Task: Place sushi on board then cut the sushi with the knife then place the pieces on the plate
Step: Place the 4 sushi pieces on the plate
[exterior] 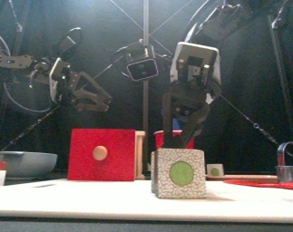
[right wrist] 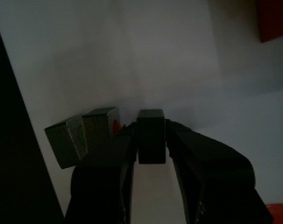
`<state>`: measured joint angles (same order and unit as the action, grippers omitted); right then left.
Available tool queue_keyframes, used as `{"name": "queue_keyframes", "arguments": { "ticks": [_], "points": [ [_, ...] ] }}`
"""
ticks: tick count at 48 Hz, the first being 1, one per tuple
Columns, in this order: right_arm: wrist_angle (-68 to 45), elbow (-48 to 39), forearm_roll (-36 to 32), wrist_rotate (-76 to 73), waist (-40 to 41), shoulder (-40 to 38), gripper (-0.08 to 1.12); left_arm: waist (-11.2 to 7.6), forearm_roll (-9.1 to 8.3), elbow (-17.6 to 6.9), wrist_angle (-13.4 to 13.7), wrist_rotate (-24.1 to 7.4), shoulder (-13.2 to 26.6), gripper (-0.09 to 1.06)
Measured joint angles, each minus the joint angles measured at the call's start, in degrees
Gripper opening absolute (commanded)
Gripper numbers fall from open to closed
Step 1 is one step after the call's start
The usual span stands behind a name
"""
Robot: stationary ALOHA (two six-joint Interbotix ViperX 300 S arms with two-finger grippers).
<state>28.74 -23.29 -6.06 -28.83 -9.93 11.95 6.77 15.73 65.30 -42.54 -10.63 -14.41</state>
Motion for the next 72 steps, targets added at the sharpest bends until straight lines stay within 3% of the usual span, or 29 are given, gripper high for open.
{"name": "queue_keyframes", "arguments": {
  "ticks": [5, 14, 22, 29, 37, 44, 53, 61, 72],
  "points": [
    [1.7, -2.4, -0.2, 0.0, 1.0, -3.3, 0.63, 0.00, 0.00, 0.4, 0.1, 0.0, 0.0, 0.88],
    [4.4, -10.6, -0.4, -1.3, 7.2, -15.9, 0.63, 0.00, 0.00, 0.4, 0.1, 0.0, 0.0, 0.88],
    [6.6, -21.9, -0.6, -2.4, 17.6, -28.7, 0.63, 0.00, 0.00, 0.4, 0.0, 0.0, -0.1, 0.88],
    [4.8, -28.2, -1.6, -1.6, 29.5, -34.0, 0.63, -0.09, 0.00, 0.4, 0.1, 0.0, 0.0, 0.88],
    [-2.3, -30.8, -2.4, -1.8, 40.9, -32.0, 0.63, -0.18, 0.00, 0.4, 0.0, -0.1, -0.1, 0.88],
    [-5.3, -29.6, -4.5, -1.6, 41.7, -25.8, 0.65, -0.18, 0.00, 0.6, 0.1, -0.1, -0.1, 0.88],
    [-5.5, -26.9, -5.7, -1.8, 41.7, -19.4, 0.79, -0.09, -0.09, 1.2, 0.0, -0.1, -0.1, 0.88],
    [-4.8, -26.2, -5.8, -1.9, 42.2, -19.8, 0.82, -0.18, 0.00, 1.3, 0.1, -0.1, -0.1, 0.88],
    [3.3, -26.6, -5.3, -1.6, 41.9, -26.5, 0.82, 0.00, 0.00, 1.3, 0.0, -0.1, -0.1, 0.88]
  ]
}}
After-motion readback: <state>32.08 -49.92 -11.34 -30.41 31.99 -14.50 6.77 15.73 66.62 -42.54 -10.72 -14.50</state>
